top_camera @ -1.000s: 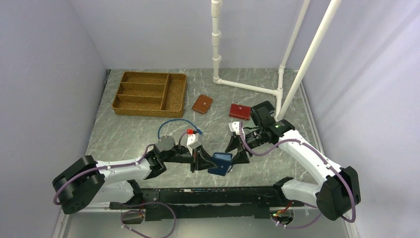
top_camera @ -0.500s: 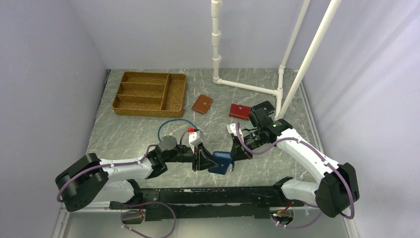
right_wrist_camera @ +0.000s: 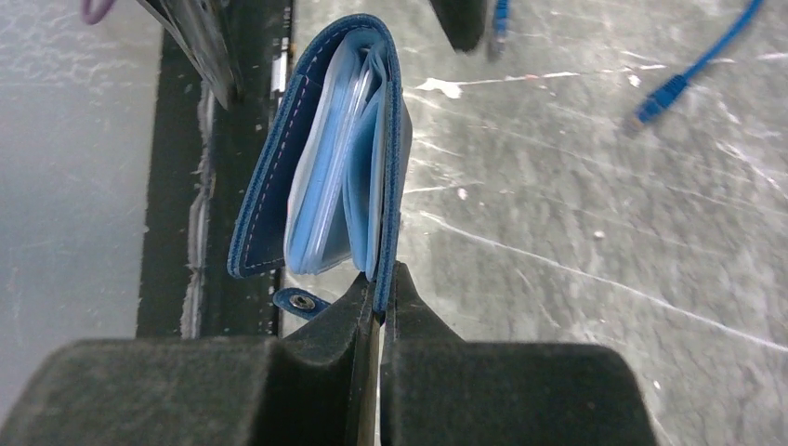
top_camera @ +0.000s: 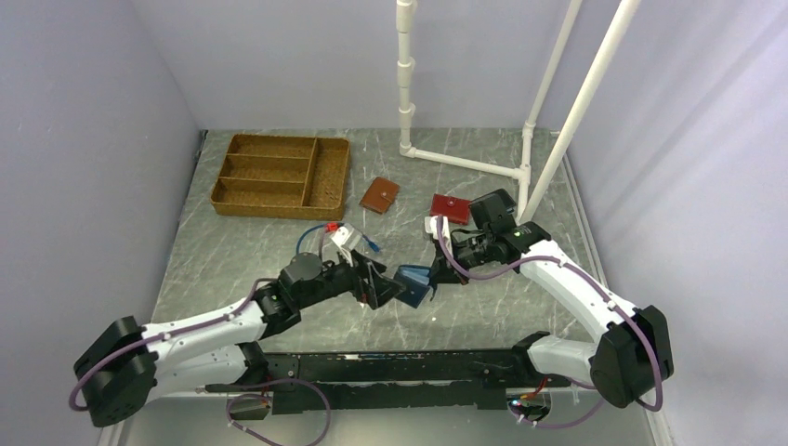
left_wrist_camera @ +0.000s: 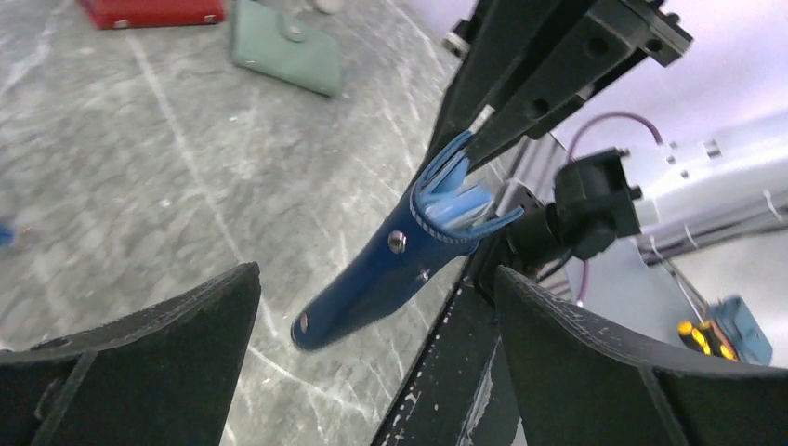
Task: Take the credit cards out of the card holder
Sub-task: Open the card holder at the center of the board.
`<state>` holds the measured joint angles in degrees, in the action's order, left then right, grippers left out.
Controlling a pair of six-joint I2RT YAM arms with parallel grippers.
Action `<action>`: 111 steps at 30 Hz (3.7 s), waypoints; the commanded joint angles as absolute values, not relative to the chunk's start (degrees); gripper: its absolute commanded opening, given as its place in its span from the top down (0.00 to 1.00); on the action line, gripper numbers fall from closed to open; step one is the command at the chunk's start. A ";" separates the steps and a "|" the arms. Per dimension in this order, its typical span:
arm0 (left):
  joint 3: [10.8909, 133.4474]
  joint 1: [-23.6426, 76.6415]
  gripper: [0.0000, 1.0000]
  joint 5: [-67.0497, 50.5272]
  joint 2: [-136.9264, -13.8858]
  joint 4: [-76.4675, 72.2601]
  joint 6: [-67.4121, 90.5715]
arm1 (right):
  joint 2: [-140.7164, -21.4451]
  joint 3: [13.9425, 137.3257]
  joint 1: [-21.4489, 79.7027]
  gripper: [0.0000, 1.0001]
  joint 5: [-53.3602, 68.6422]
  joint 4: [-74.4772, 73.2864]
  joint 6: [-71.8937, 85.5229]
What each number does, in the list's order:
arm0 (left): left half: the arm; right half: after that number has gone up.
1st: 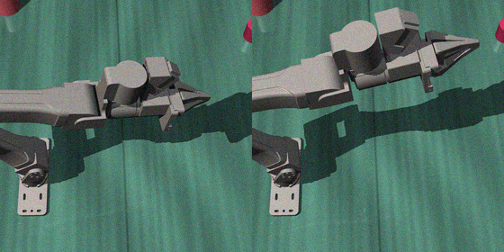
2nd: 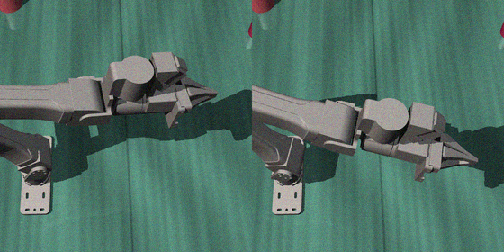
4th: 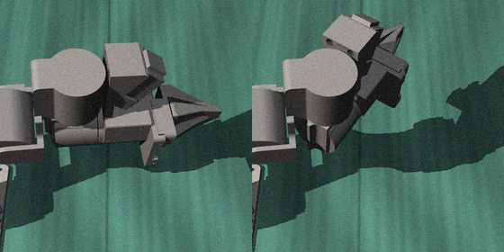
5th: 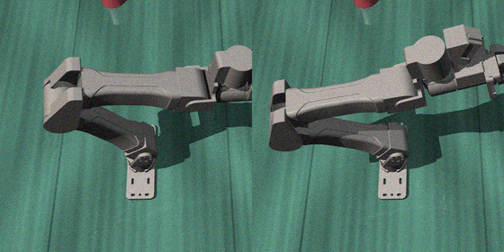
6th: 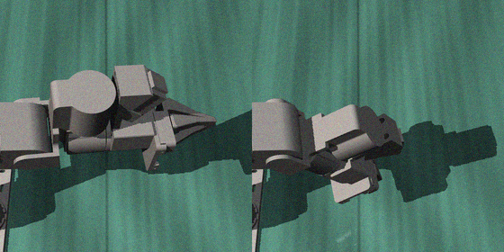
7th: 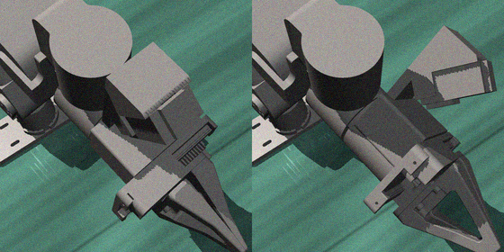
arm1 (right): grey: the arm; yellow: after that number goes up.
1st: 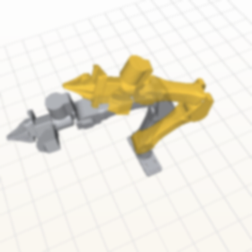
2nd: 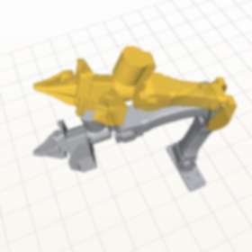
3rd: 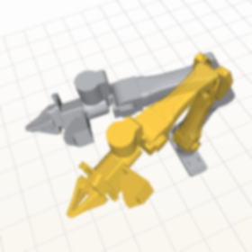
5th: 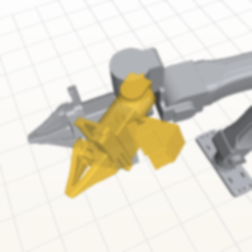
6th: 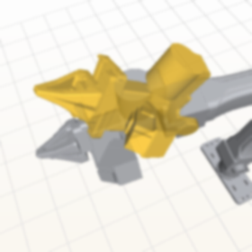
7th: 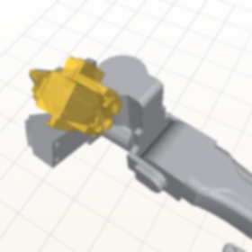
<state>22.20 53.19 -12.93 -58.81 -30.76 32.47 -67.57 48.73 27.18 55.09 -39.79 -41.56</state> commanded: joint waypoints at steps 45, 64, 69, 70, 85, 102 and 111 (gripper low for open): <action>48.87 58.54 0.12 13.27 -69.74 14.48 68.14 | -68.60 46.67 25.40 1.00 44.03 -26.59 -29.11; 49.79 58.54 0.38 19.76 -72.27 20.96 59.82 | -69.09 47.10 25.49 1.00 48.05 -28.91 -31.23; 45.72 58.56 0.43 13.35 -71.55 9.43 48.34 | -70.02 47.41 25.81 1.00 49.84 -29.82 -31.66; 44.82 58.54 0.43 11.80 -71.15 7.45 45.89 | -70.12 47.50 25.91 1.00 50.10 -30.00 -31.77; 40.48 58.54 0.49 6.53 -68.65 1.58 30.45 | -71.53 47.99 25.99 1.00 54.45 -31.03 -31.35; 36.82 58.06 0.50 -0.26 -64.87 -2.14 30.79 | -72.56 47.82 26.00 1.00 53.22 -29.97 -29.93; 36.80 55.99 0.72 -4.60 -66.23 -1.73 32.29 | -73.92 47.99 26.10 1.00 53.02 -30.41 -30.04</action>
<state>36.64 56.95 -1.34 -65.73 0.62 31.24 -73.47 46.22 25.69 51.11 -31.53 -30.15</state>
